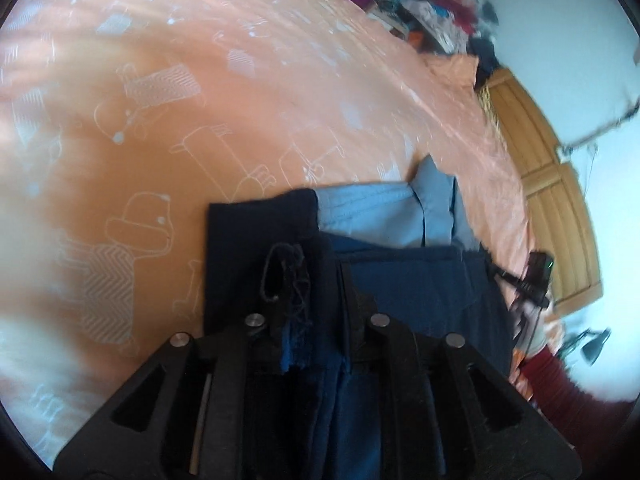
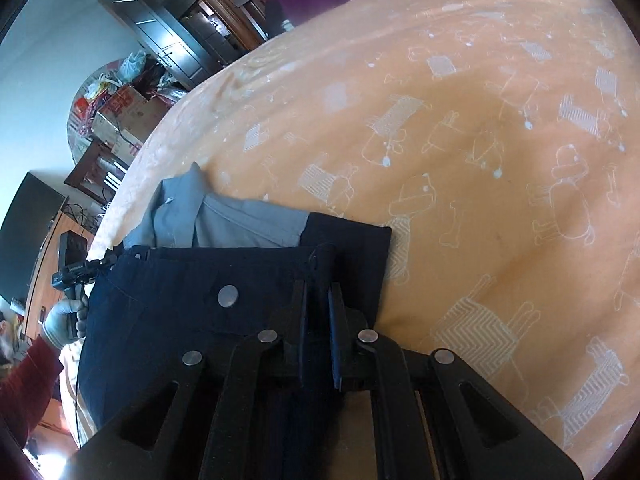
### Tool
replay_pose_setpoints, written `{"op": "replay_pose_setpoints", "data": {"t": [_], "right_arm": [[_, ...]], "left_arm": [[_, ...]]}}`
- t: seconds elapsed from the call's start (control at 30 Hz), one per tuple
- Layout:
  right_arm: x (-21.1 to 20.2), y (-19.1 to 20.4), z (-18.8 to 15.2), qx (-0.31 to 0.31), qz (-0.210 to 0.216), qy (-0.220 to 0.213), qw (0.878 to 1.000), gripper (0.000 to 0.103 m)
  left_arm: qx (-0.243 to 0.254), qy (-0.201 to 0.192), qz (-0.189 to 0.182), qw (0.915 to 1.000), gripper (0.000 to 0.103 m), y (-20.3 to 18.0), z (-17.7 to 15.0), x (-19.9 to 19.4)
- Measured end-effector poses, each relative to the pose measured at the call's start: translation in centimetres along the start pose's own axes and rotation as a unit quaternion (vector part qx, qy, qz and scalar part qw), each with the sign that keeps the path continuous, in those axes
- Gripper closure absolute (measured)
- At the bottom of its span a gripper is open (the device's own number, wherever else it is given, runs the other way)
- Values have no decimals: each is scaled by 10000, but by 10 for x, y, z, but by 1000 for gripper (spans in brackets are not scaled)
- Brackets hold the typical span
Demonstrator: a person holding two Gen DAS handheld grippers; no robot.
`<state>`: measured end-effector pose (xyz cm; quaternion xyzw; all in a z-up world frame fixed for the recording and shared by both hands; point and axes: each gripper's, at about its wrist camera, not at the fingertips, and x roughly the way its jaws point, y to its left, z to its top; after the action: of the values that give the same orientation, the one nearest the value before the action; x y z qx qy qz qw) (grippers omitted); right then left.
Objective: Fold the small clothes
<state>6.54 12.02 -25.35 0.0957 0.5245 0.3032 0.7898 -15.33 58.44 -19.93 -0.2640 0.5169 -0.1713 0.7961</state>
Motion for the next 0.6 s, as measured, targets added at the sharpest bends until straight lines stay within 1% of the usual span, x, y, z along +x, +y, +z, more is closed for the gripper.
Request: {"op": "replay_pose_setpoints", "data": {"t": [0.07,0.13,0.17,0.2,0.23,0.27,0.3,0.33,0.4,0.43,0.47,0.5,0.53,0.57,0.6], "right_arm": [[-2,0,2,-15,-21,-40,10000,94],[-3,1,3,19,-42,-100,9999,96],[-7,3,2,7,-49,-139,9999,96],[-10,5,1,-28,-74,-165,9998,96],[-14,4,2,-28,-61,-137,9999,97],[-15,4,2,-38,-80,-112,9999,97],[-16,3,1,-56,-116,-116,9998,97],[-17,3,1,-46,-148,-106,9998,99],[-17,0,3,20,-160,-119,9998,99],[-13,-6,4,153,8,1,9999,99],[-5,-13,4,313,215,240,9990,96],[3,-19,2,428,327,475,9974,91],[6,-22,0,479,377,511,9968,92],[7,-26,0,570,456,478,9962,92],[6,-26,1,579,476,452,9962,92]], "left_arm": [[18,-33,53,10000,70,-2,-3,-7],[-32,-108,-45,9999,46,-1,-2,-15],[16,-135,-40,9999,43,-3,1,-16],[61,-148,27,9999,43,-5,4,-15],[93,-181,154,9997,47,-6,6,-14],[34,-195,370,9991,53,-4,9,-10],[-53,-215,586,9980,75,-1,13,-7],[-90,-224,647,9976,80,1,16,-6],[-146,-215,643,9976,80,4,18,-3],[-122,-185,596,9980,79,3,18,-1],[-79,-103,404,9991,75,2,17,1],[-70,-102,286,9995,61,2,15,0],[-29,-129,193,9997,51,0,14,-1],[63,-158,200,9997,51,-4,12,-1],[204,-148,370,9990,55,-10,11,0]]}}
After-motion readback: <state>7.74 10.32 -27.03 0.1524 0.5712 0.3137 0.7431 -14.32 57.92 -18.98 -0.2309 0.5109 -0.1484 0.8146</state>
